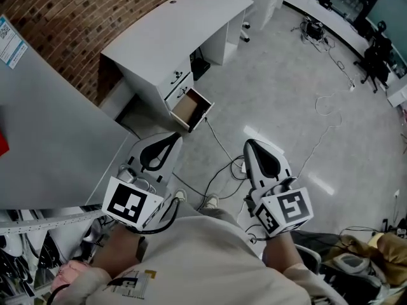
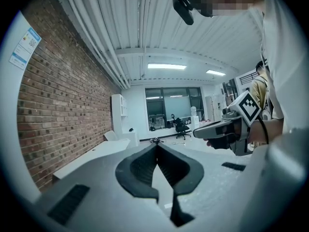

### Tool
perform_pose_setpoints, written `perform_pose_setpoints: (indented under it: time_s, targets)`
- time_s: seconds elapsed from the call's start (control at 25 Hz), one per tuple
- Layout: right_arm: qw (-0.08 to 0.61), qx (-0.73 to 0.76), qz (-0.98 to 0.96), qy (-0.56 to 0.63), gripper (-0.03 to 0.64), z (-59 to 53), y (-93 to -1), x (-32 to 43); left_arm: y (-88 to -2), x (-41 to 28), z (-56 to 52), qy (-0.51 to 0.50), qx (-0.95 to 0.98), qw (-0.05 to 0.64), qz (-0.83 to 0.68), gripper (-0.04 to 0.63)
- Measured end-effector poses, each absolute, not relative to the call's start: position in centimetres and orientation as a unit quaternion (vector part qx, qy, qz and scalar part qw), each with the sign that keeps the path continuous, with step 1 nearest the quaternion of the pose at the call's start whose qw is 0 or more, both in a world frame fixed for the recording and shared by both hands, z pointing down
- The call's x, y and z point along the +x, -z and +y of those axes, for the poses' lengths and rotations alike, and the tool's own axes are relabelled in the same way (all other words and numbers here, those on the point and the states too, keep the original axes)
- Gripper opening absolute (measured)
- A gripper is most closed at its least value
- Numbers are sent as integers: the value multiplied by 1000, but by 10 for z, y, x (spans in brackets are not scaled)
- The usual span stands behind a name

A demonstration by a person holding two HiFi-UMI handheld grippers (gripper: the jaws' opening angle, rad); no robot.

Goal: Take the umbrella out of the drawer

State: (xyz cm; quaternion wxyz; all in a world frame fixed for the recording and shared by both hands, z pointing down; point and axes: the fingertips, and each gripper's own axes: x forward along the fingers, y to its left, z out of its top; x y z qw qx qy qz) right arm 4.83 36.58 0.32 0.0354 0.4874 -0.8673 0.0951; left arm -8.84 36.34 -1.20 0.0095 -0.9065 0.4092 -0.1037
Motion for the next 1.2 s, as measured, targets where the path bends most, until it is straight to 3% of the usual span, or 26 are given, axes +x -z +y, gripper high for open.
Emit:
perform_pose_setpoints:
  time_s: [1.2]
  targets:
    - [34,495,-859,-124,6,288,-46,91,-15,-50,292,122,-901,9,415,8]
